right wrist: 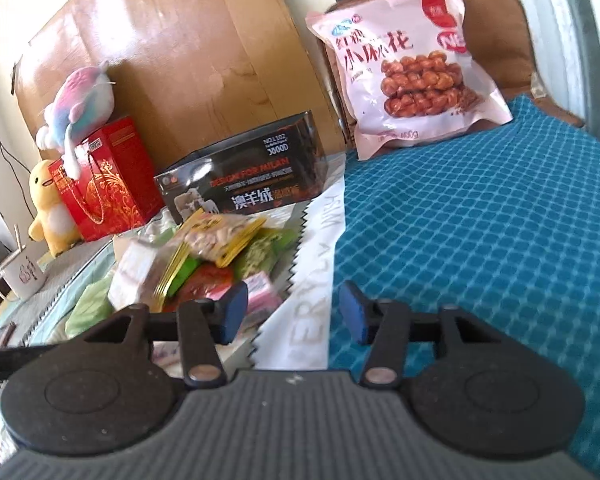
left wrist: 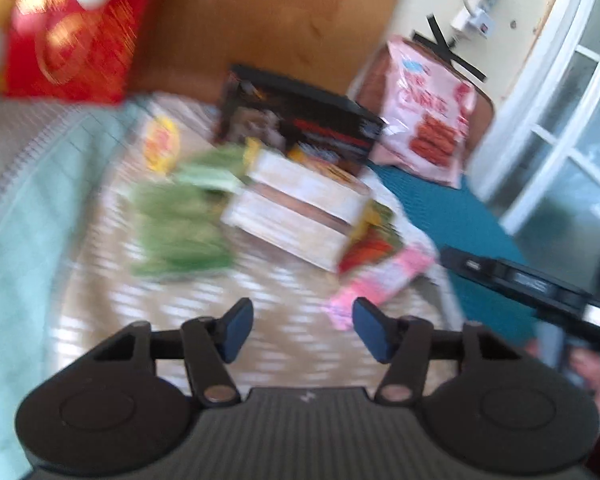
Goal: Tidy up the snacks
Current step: 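Grasp the pink candy stick box with the left gripper and lift, then carry the pink box over the black tin and open the left gripper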
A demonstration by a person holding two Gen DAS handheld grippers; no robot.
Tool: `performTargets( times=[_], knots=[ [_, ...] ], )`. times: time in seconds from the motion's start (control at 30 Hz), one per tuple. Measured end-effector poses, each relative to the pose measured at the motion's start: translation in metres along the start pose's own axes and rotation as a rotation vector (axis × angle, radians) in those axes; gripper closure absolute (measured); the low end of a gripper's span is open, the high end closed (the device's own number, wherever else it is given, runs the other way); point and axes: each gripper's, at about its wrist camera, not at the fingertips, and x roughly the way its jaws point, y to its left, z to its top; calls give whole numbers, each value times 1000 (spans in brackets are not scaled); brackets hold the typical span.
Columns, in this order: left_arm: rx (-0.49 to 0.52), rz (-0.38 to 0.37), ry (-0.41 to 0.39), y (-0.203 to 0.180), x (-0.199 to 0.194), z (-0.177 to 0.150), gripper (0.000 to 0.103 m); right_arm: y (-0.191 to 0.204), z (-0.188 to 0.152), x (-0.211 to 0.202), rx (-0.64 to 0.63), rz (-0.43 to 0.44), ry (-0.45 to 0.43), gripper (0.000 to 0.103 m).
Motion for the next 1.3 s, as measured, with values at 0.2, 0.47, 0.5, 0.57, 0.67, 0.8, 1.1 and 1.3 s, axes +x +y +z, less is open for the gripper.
performTargets(
  times=[0.2, 0.47, 0.5, 0.57, 0.67, 0.8, 1.1, 1.3],
  knots=[
    [-104, -120, 68, 1, 28, 10, 57, 7, 13, 17, -63, 111, 70, 57],
    [-126, -100, 59, 26, 9, 8, 59, 52, -22, -7, -269, 270, 161, 49],
    [-151, -106, 56, 35, 3, 8, 58, 57, -25, -10, -308, 291, 173, 49],
    [-178, -107, 44, 47, -7, 6, 54, 69, -31, -13, -410, 305, 181, 48],
    [-179, -98, 21, 53, -21, 4, 51, 79, -32, -5, -522, 254, 180, 47],
    [-165, -120, 24, 47, -20, 1, 54, 84, -39, 6, -582, 226, 187, 46],
    [-171, -197, 10, 38, -24, 25, 57, 85, -15, -11, -528, 207, 140, 63],
    [-48, -162, -138, 15, -18, 115, 57, 97, 59, 10, -520, 201, -14, 63]
  ],
)
